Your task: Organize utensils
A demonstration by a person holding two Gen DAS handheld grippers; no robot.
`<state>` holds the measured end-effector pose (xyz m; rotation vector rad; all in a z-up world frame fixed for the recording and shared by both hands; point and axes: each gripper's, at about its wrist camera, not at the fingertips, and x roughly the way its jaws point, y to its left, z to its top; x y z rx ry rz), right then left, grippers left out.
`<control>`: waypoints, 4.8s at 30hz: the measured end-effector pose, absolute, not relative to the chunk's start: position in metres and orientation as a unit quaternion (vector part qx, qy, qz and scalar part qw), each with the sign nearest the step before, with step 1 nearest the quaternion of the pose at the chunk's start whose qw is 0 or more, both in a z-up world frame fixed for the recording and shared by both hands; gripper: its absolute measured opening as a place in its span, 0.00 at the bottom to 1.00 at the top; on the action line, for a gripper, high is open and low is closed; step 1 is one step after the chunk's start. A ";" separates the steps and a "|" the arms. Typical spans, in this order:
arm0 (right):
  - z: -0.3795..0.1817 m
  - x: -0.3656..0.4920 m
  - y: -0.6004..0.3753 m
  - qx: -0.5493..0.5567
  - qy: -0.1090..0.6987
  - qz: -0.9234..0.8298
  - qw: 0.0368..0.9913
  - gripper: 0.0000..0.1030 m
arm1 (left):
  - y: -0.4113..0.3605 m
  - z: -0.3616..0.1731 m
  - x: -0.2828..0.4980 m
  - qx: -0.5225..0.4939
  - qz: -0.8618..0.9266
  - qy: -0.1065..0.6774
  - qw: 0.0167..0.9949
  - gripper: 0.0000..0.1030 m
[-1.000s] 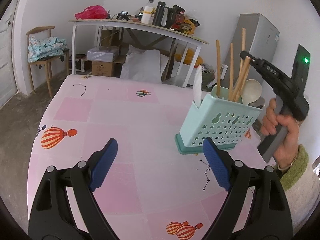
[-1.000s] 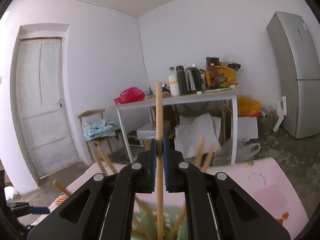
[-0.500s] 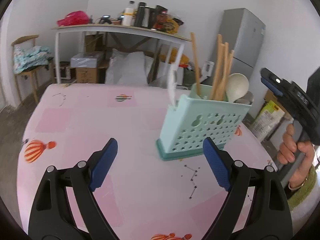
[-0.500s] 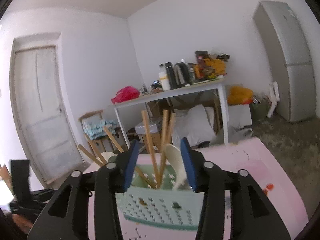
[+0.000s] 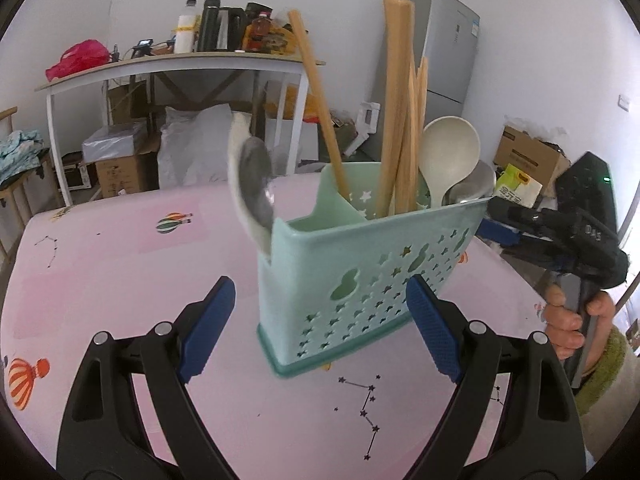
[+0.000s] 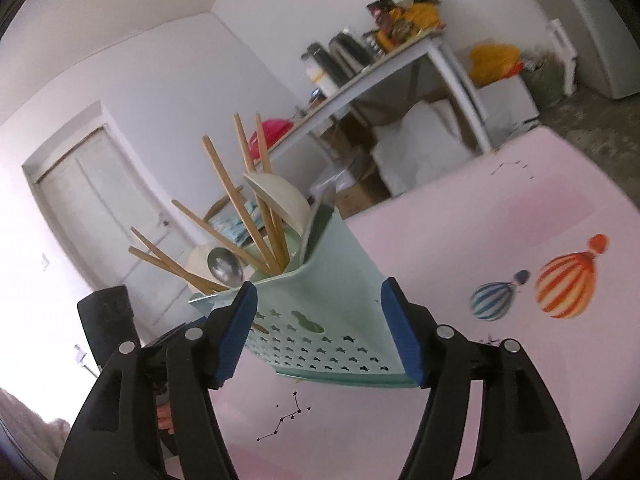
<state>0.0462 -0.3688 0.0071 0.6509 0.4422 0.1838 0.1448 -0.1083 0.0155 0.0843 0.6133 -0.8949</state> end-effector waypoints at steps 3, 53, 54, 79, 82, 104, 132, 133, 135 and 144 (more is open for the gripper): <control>0.003 0.059 -0.366 0.312 0.225 0.108 0.917 0.62 | -0.113 0.016 0.144 0.040 -0.434 0.292 0.851 0.81; 0.034 -0.025 -0.273 0.249 0.273 0.009 0.929 0.68 | -0.026 0.038 0.075 0.016 -0.305 0.310 0.900 0.87; 0.035 -0.029 -0.266 0.227 0.285 -0.014 0.931 0.68 | -0.024 0.037 0.073 0.017 -0.295 0.312 0.903 0.87; 0.022 -0.029 -0.215 0.061 0.374 -0.212 0.901 0.90 | -0.018 0.045 0.039 0.107 -0.050 0.338 0.934 0.91; 0.023 -0.029 -0.216 0.057 0.375 -0.216 0.900 0.90 | -0.015 0.047 0.040 0.108 -0.034 0.340 0.934 0.91; 0.027 -0.028 -0.220 0.054 0.374 -0.223 0.899 0.91 | -0.008 0.054 0.046 0.113 -0.006 0.343 0.933 0.91; 0.031 -0.026 -0.217 0.047 0.374 -0.222 0.899 0.91 | -0.004 0.048 0.053 0.106 -0.005 0.360 0.927 0.91; 0.032 -0.026 -0.217 0.047 0.374 -0.222 0.899 0.91 | -0.003 0.048 0.053 0.106 -0.005 0.360 0.927 0.91; 0.031 -0.026 -0.217 0.046 0.375 -0.221 0.899 0.91 | -0.003 0.046 0.053 0.105 -0.004 0.361 0.926 0.91; 0.034 -0.026 -0.216 0.046 0.375 -0.221 0.899 0.91 | -0.003 0.046 0.052 0.104 -0.004 0.364 0.926 0.91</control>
